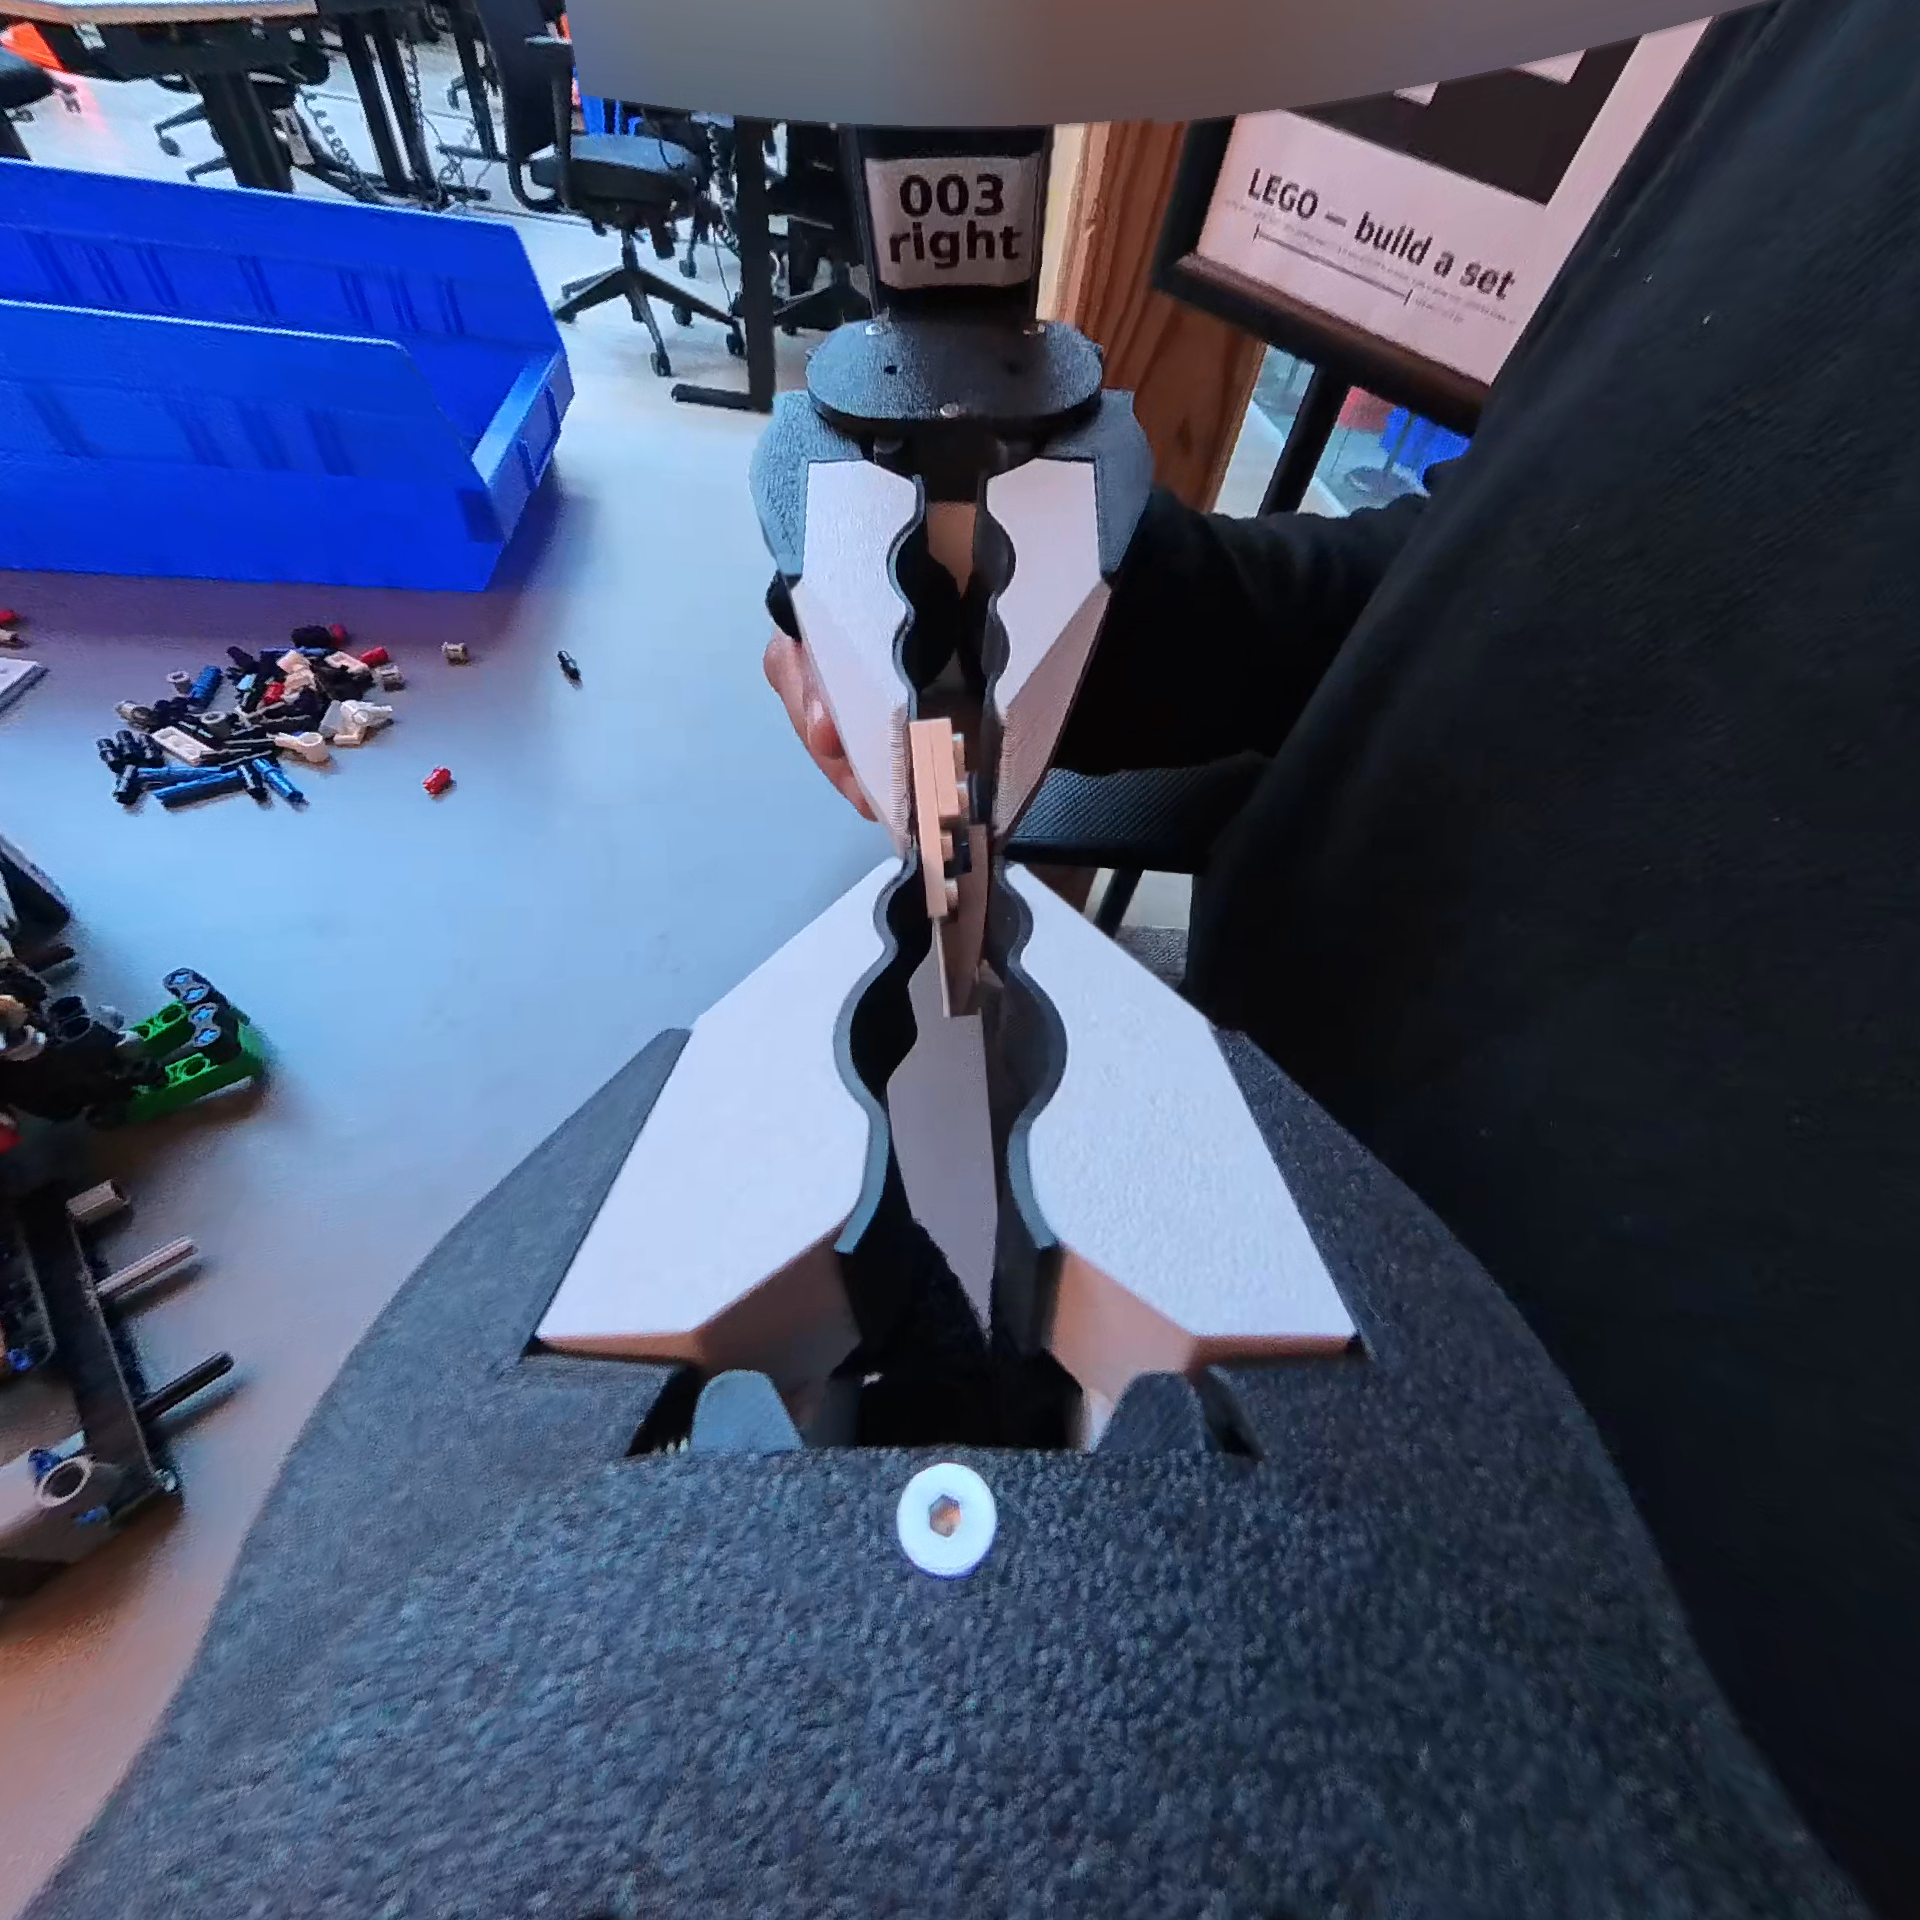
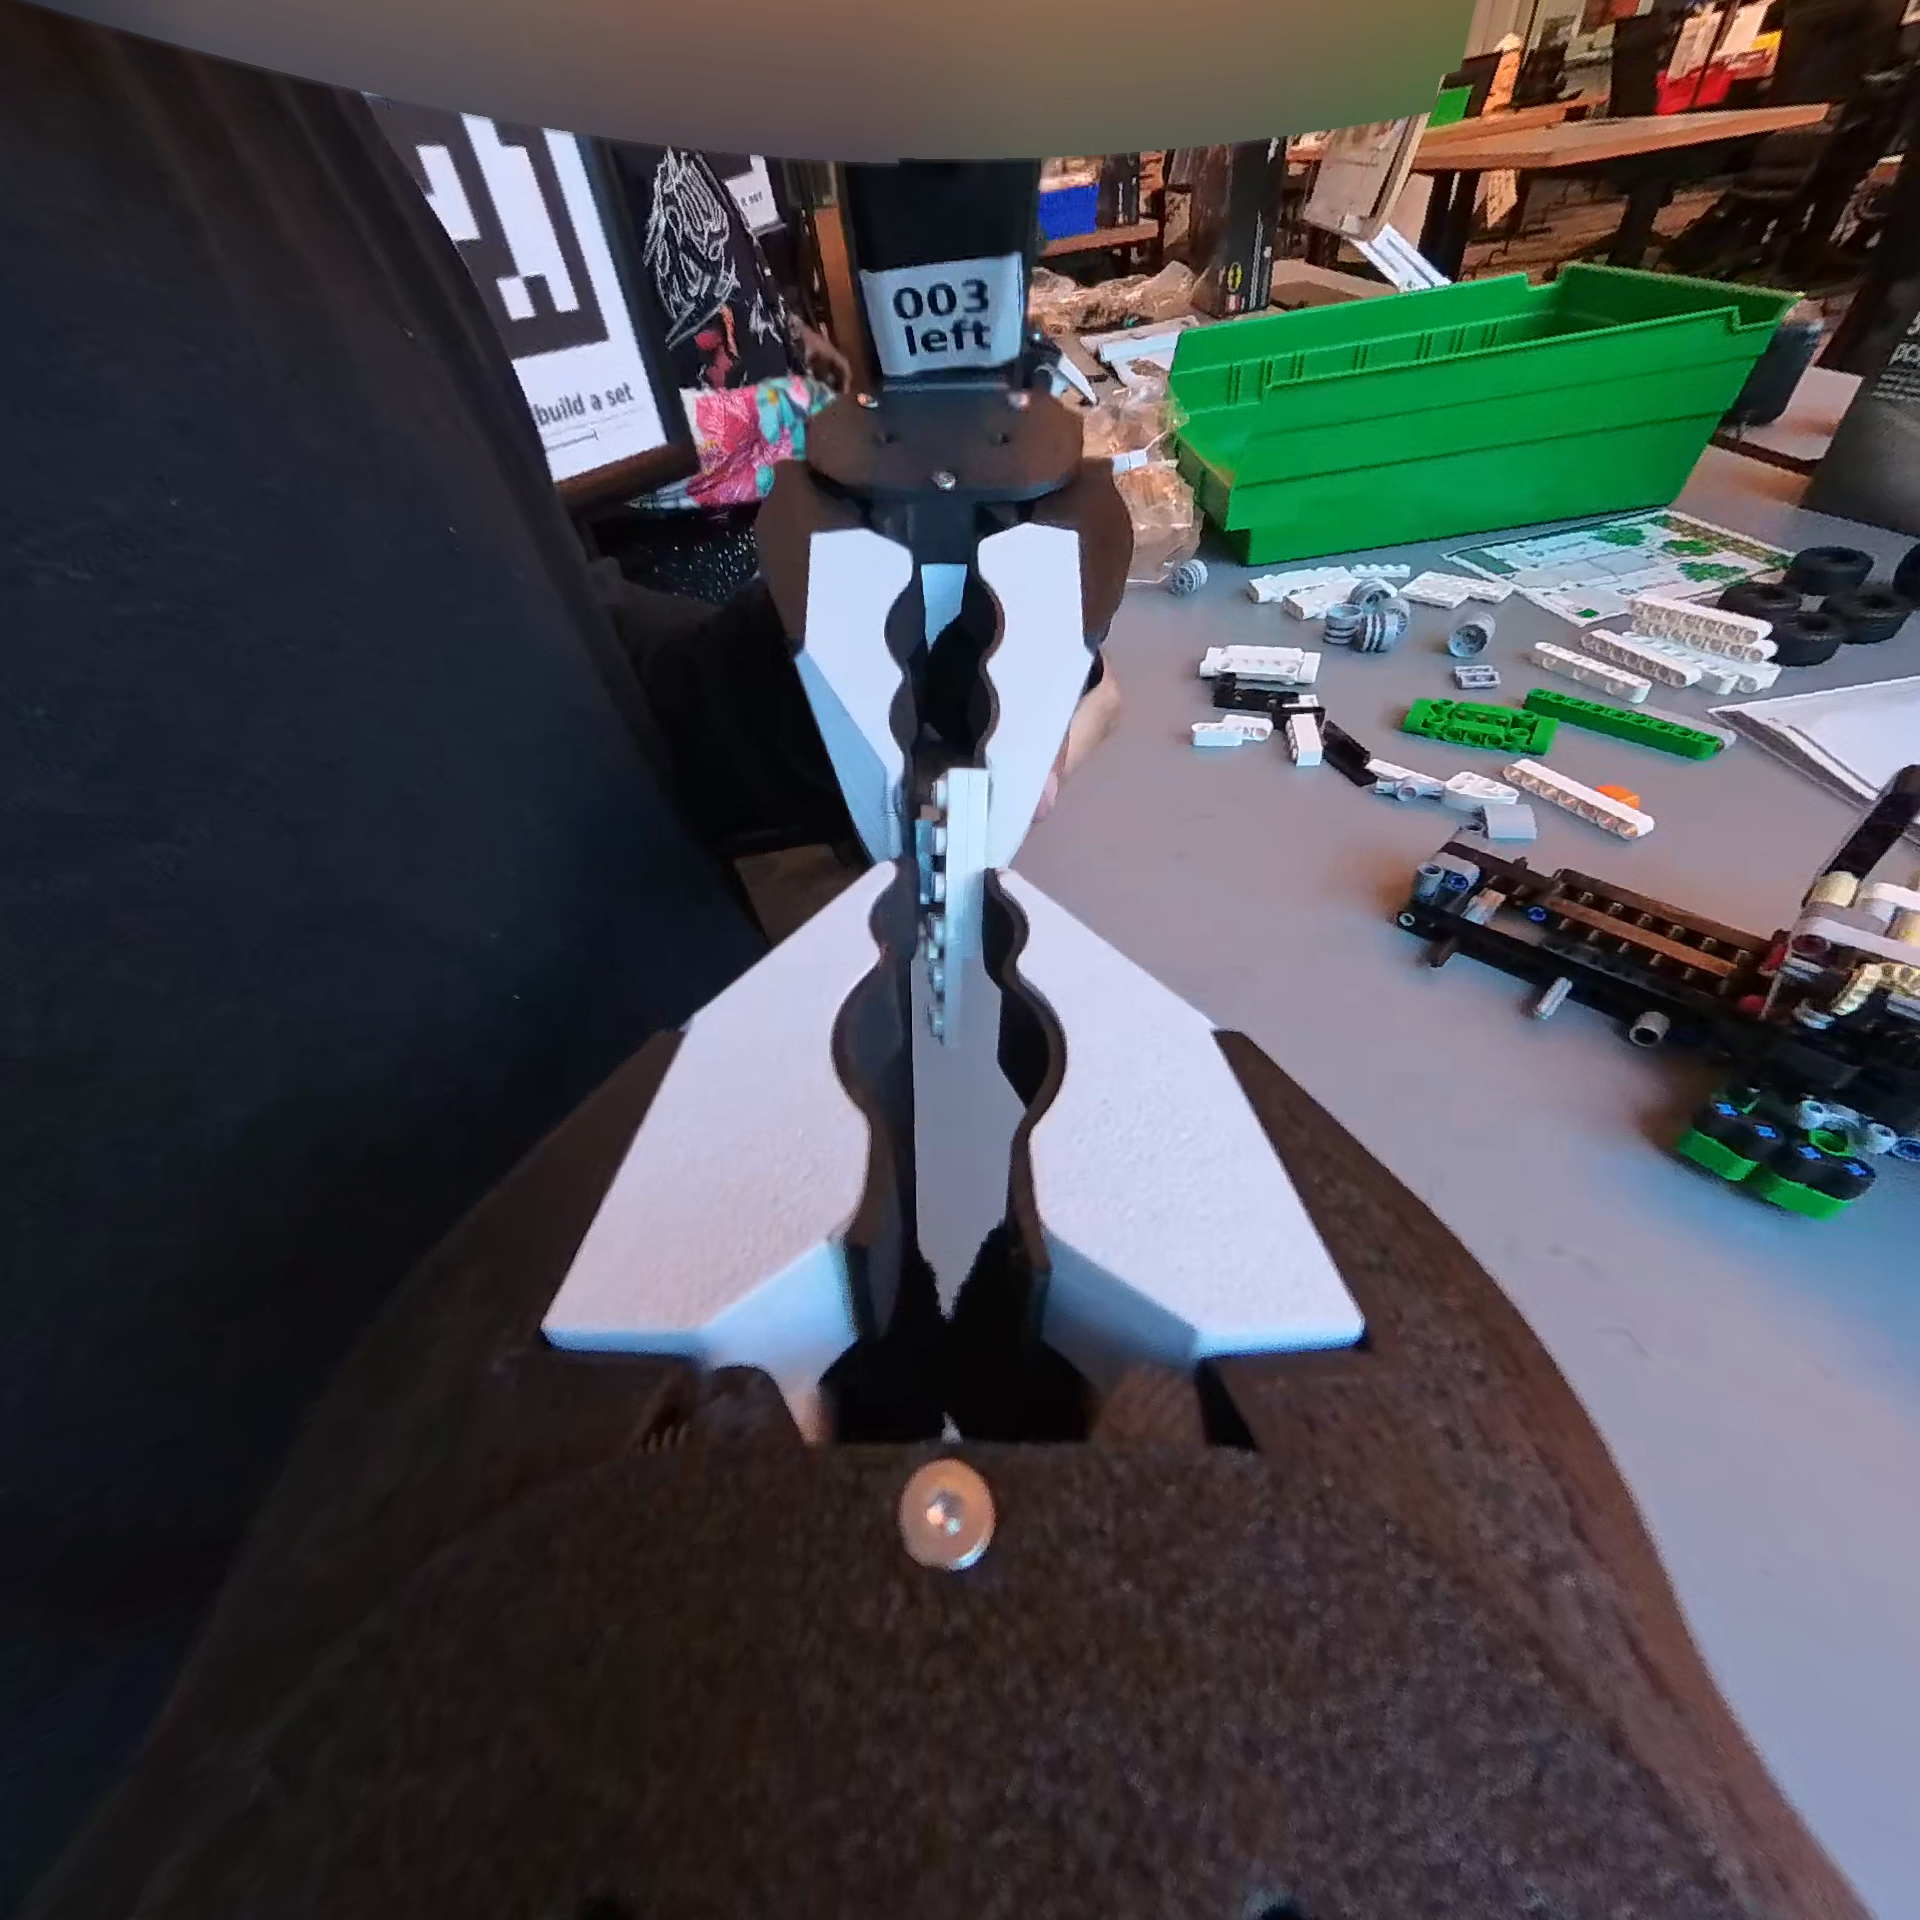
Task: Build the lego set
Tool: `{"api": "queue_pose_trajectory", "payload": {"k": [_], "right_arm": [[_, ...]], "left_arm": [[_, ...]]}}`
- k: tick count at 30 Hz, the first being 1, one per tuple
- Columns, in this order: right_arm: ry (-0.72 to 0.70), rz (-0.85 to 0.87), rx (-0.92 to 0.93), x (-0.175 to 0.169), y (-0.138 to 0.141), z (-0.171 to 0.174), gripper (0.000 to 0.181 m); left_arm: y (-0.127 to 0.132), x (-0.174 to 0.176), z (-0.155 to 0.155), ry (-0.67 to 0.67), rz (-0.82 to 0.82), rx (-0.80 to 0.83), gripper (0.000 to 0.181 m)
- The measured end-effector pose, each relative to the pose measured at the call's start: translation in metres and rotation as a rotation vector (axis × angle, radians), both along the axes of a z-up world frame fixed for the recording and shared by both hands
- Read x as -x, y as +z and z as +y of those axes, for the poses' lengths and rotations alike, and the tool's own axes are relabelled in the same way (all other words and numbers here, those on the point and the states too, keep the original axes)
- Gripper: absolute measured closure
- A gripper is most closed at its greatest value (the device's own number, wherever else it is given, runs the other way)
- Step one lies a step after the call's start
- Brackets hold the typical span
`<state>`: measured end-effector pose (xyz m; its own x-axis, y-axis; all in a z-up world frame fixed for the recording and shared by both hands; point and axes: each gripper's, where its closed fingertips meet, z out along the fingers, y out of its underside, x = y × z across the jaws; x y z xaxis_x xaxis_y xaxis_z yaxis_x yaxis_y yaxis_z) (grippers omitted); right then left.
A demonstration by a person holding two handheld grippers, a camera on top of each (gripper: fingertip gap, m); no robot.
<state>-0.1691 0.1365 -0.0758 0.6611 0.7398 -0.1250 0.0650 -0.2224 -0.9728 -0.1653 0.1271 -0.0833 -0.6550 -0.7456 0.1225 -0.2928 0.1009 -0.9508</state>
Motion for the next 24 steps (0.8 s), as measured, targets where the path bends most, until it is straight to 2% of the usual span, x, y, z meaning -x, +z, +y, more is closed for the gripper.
{"api": "queue_pose_trajectory", "payload": {"k": [9,18,24], "right_arm": [[0.036,0.02,0.009,0.003,-0.002,-0.006,0.174],[0.051,0.288,0.029,-0.006,0.008,-0.002,0.173],[0.01,0.312,0.087,-0.012,0.001,0.007,0.172]], "left_arm": [[-0.001,0.002,-0.005,-0.016,0.008,-0.036,0.174],[0.01,-0.002,0.002,0.034,-0.029,0.105,0.171],[0.005,-0.009,0.012,0.078,0.005,0.188,0.174]]}}
